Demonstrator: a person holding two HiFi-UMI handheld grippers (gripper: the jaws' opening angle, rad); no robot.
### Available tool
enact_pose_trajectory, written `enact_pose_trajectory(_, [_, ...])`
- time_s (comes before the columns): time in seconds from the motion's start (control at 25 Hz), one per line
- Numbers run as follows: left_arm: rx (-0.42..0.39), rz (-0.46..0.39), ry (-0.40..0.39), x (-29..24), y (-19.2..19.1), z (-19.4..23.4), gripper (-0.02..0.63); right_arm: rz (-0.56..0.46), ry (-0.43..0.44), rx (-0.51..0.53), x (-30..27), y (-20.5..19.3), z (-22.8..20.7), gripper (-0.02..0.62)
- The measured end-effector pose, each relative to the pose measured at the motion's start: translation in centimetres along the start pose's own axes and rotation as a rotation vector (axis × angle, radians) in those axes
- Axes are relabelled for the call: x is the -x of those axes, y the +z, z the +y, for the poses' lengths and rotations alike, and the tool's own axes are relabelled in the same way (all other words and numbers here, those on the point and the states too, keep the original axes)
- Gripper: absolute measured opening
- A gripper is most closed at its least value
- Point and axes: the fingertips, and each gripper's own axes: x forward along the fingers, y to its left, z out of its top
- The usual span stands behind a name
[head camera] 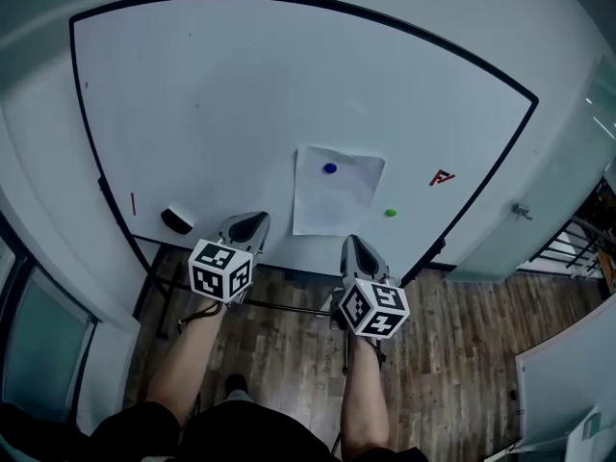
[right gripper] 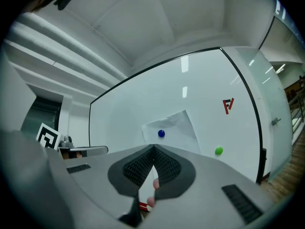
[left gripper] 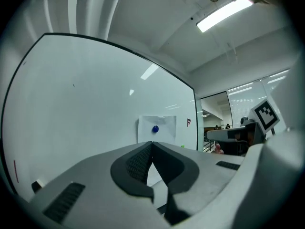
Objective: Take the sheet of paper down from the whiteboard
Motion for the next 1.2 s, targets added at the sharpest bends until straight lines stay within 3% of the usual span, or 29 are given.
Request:
enact_pose_trajectory(0.6, [0.058, 0.049, -0.126, -9.7, 0.3, 5.3, 0.021, 0.017, -0.107, -0.030, -11.0, 0.3, -1.3, 0.025])
enact_pose_trajectory(0.84, [0.036, 0.050, -0.135, -12.3, 0.3, 5.5, 0.021, 0.057, -0.090, 0.038, -13.7, 0.6, -2.0, 0.025])
enact_pose_trajectory(1.2, [0.003, 0.031, -0.172, -14.5, 1.4, 5.1, 0.023, 0.054, -0.064, 0.060, -15.6, 1.2, -3.2, 0.025])
